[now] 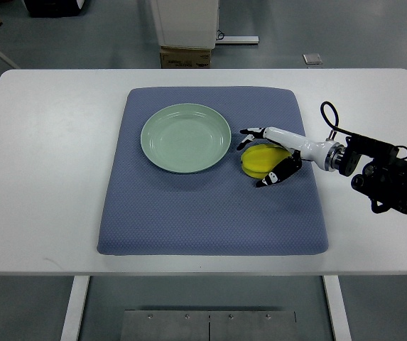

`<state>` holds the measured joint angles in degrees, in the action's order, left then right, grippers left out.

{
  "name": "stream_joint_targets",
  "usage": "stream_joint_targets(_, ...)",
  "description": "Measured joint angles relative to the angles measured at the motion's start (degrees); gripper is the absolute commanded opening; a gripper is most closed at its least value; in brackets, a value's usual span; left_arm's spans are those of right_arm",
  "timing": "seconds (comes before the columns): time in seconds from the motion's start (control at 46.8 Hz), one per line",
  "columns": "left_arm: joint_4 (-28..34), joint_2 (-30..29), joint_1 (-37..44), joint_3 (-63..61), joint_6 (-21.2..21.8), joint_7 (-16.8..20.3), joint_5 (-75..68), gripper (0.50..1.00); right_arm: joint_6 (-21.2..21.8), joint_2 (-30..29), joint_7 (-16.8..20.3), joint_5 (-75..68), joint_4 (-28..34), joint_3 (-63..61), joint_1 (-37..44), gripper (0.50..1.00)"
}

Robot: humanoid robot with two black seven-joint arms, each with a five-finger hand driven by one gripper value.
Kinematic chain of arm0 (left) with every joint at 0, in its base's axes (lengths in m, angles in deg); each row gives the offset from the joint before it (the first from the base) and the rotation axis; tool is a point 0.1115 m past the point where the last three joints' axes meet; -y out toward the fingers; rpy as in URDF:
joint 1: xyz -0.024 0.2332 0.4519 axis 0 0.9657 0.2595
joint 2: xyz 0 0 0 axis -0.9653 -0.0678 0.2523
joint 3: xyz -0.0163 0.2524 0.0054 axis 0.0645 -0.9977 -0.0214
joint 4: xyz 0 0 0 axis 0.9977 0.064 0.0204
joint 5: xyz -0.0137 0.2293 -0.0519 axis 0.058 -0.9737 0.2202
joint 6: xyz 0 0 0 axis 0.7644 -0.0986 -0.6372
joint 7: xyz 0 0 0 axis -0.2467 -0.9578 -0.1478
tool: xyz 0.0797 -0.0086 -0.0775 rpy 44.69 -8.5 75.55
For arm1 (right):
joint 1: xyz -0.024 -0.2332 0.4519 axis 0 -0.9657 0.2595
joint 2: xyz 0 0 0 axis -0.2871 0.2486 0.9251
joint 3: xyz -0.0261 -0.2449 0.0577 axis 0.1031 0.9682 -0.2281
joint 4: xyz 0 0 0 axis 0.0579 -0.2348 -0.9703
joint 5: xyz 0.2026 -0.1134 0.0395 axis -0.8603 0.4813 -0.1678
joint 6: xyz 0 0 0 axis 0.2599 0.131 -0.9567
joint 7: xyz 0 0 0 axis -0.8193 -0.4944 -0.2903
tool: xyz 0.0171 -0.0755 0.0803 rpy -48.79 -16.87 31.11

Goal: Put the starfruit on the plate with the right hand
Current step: 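Close the right hand fingers around the starfruit, then lift the starfruit and carry it over the green plate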

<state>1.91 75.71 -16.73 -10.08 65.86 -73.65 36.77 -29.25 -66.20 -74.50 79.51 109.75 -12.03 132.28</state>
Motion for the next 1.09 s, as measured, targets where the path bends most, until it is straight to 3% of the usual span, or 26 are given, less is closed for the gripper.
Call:
stream_joint_targets(0.043, 0.00, 0.00, 0.00, 0.00, 0.00, 0.00, 0.00, 1.000, -0.24, -0.10, -0.26, 0.00, -0.07, 0.15, -0.13, 0.977)
stream_joint_targets(0.15, 0.00, 0.00, 0.00, 0.00, 0.00, 0.00, 0.00, 1.000, -0.48, -0.37, -0.44, 0.00, -0.95, 0.25, -0.52, 0.885)
stream_joint_targets(0.192, 0.00, 0.00, -0.01, 0.00, 0.00, 0.00, 0.00, 1.000, -0.81, -0.40, -0.46, 0.00, -1.45, 0.26, -0.61, 0.791)
stream_joint_targets(0.299, 0.00, 0.00, -0.01, 0.00, 0.00, 0.00, 0.00, 1.000, -1.78, -0.56, -0.48, 0.00, -1.94, 0.26, -0.70, 0.500)
stream_joint_targets(1.09, 0.00, 0.00, 0.00, 0.00, 0.00, 0.00, 0.00, 1.000, -1.87, -0.50, 2.87, -1.03, -1.88, -5.05, 2.96, 0.500)
